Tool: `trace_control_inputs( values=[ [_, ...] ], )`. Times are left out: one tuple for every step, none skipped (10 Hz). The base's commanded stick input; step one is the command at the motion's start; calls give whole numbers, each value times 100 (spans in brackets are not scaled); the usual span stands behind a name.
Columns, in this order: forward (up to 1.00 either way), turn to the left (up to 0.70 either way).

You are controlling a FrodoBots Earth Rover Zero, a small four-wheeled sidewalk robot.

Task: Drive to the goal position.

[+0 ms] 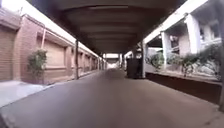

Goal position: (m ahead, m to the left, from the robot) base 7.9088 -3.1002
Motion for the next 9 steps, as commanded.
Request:
trace_control_inputs(
  values=[
    [70, 0],
    [70, 0],
    [70, 0],
    [70, 0],
    [70, 0],
    [70, 0],
    [70, 0],
    [70, 0],
    [70, 0]
  ],
)
